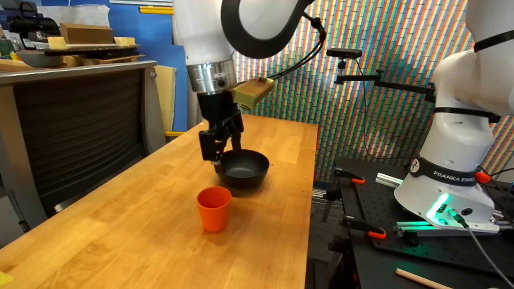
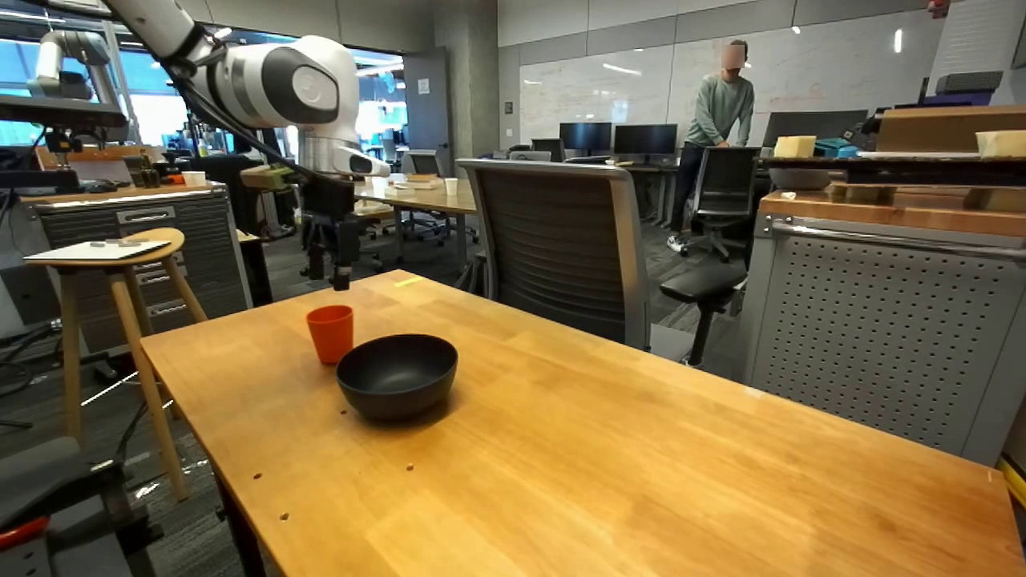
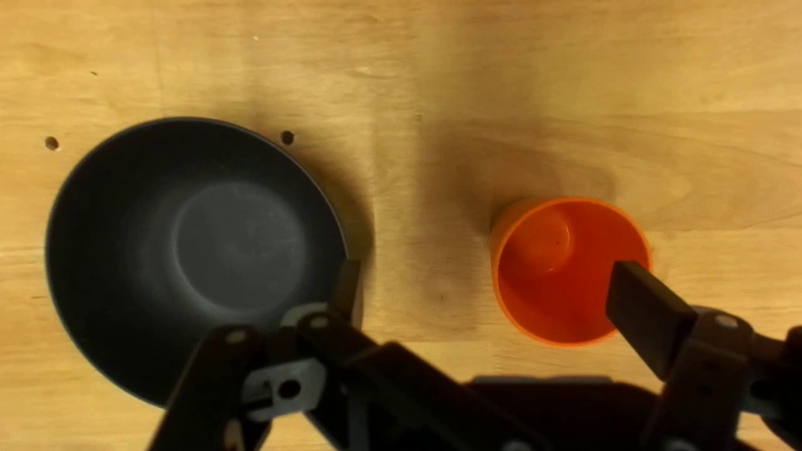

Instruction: Put the orange cup in the black bowl

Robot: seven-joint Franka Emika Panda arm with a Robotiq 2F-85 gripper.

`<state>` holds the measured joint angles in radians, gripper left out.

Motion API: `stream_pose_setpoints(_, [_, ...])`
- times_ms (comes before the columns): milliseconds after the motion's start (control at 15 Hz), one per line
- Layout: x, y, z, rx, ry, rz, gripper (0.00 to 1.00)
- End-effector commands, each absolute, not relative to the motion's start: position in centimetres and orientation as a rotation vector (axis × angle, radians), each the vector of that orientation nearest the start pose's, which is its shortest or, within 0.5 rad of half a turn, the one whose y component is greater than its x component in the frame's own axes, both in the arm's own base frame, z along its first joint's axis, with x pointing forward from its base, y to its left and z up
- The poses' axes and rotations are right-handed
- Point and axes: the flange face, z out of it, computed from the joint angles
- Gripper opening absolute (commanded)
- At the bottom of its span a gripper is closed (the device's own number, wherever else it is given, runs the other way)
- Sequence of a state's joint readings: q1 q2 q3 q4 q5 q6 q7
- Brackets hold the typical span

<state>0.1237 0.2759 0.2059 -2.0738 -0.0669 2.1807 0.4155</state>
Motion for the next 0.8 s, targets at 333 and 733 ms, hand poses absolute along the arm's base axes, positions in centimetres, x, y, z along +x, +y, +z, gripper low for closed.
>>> stream_pose_setpoints(333, [58.0, 19.5, 23.6, -3.152, 0.156, 0.431, 1.00])
stream_pose_setpoints(733, [57.9, 18.8, 20.8, -3.133, 0.185, 0.517, 0.74])
